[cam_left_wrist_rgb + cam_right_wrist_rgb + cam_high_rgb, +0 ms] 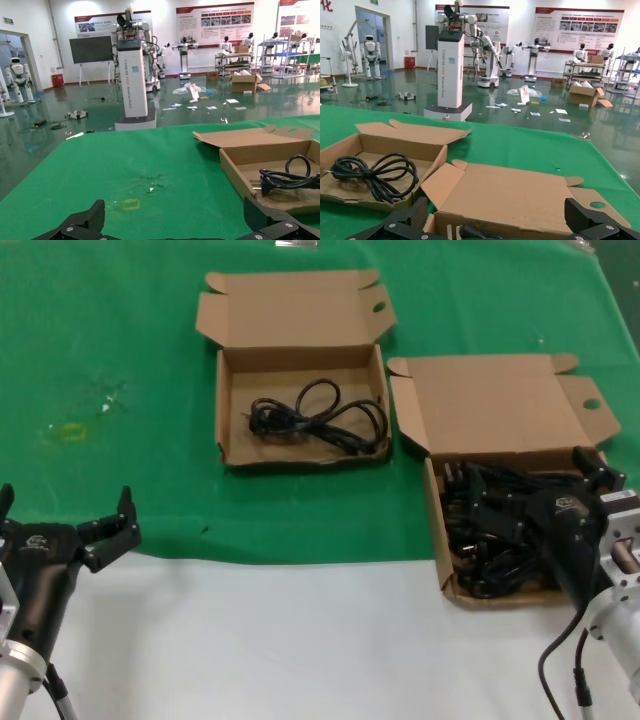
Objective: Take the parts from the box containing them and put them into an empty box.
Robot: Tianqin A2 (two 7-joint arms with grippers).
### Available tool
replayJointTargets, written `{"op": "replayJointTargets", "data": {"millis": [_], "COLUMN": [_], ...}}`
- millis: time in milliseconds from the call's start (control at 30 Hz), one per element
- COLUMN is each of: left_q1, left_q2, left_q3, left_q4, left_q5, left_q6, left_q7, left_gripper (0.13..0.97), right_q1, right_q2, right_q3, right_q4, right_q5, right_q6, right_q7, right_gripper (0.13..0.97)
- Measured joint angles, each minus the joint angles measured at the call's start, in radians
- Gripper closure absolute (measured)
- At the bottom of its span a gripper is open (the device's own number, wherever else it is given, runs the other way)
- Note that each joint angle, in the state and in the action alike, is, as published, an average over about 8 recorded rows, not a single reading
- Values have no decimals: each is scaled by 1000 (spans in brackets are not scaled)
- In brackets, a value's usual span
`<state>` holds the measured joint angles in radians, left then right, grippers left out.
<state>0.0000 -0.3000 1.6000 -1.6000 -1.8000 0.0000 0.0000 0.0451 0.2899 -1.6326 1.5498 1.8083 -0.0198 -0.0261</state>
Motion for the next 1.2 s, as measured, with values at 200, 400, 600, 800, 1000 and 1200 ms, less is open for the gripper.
{"op": "replayJointTargets", "data": {"millis": [200, 400, 600, 800, 1000, 1200], "left_q1": [0, 0, 0, 0, 0, 0], "left_q2": [0, 0, 0, 0, 0, 0], "left_q3": [0, 0, 0, 0, 0, 0], "left_q4": [0, 0, 0, 0, 0, 0], "left_q5": [0, 0, 0, 0, 0, 0], "left_q6": [0, 0, 0, 0, 0, 0], "left_q7": [0, 0, 0, 0, 0, 0], "left_gripper": [132, 132, 132, 132, 132, 132], "right_q1": [0, 0, 0, 0, 0, 0], "right_q2": [0, 0, 0, 0, 0, 0], "right_q3": [0, 0, 0, 0, 0, 0], "right_q4": [0, 0, 0, 0, 0, 0], "right_q5": [0, 0, 0, 0, 0, 0], "right_q6": [0, 0, 0, 0, 0, 0], "right_q7": [0, 0, 0, 0, 0, 0], "right_gripper": [129, 129, 129, 129, 129, 129]}}
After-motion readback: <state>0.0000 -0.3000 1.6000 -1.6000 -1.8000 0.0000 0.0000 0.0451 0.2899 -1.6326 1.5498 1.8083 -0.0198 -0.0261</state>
